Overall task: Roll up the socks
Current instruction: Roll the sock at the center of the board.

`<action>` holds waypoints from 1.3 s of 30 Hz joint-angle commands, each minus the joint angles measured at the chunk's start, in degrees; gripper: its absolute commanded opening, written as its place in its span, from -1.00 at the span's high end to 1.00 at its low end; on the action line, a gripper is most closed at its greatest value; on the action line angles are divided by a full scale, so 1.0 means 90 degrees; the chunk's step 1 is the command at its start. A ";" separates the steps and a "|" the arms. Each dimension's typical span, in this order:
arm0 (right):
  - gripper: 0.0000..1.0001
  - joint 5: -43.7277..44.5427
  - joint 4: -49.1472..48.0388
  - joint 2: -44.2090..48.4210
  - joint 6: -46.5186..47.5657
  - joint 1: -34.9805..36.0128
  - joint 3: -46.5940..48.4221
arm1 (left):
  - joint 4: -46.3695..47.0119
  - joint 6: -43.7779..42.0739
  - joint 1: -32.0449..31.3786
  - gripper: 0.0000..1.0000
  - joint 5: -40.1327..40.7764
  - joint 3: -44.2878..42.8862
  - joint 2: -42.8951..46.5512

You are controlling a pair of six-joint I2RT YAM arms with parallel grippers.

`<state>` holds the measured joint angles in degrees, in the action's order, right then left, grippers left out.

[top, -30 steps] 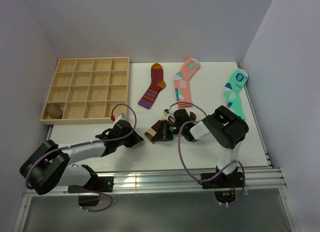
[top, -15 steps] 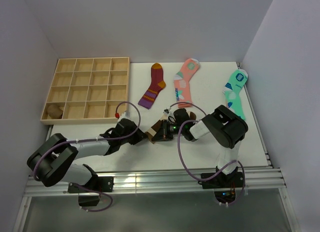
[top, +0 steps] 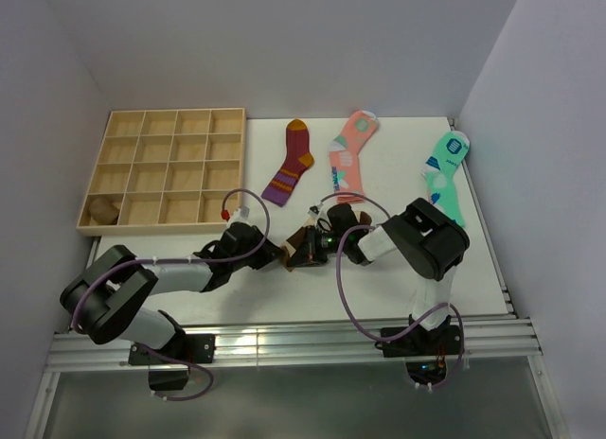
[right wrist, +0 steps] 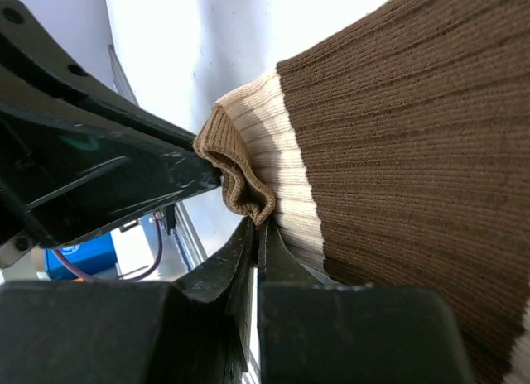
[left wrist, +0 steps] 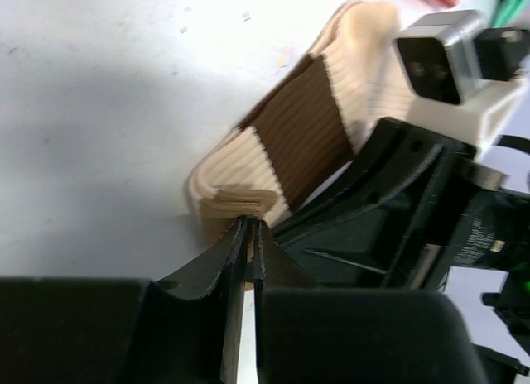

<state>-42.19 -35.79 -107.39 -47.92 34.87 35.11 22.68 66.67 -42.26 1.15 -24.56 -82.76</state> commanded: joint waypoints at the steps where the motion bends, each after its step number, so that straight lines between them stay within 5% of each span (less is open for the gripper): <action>1: 1.00 0.0313 0.0471 -0.0245 0.0276 -0.0047 0.0093 | 0.0810 0.0004 -0.0021 0.73 -0.0069 0.0091 0.0045; 30: 1.00 0.0284 0.0705 -0.0275 0.0188 -0.0076 0.0181 | 0.3105 -0.0064 0.0076 0.70 -0.0157 0.0668 -0.1184; 39: 0.35 0.1005 0.1719 0.0701 0.0949 -0.0047 0.0161 | 0.3018 -0.0055 0.0096 0.87 -0.0225 0.0580 -0.1517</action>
<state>-40.71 -29.06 -104.51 -45.12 34.68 36.60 49.78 66.96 -41.65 -0.49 -18.98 -95.44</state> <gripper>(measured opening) 0.309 0.076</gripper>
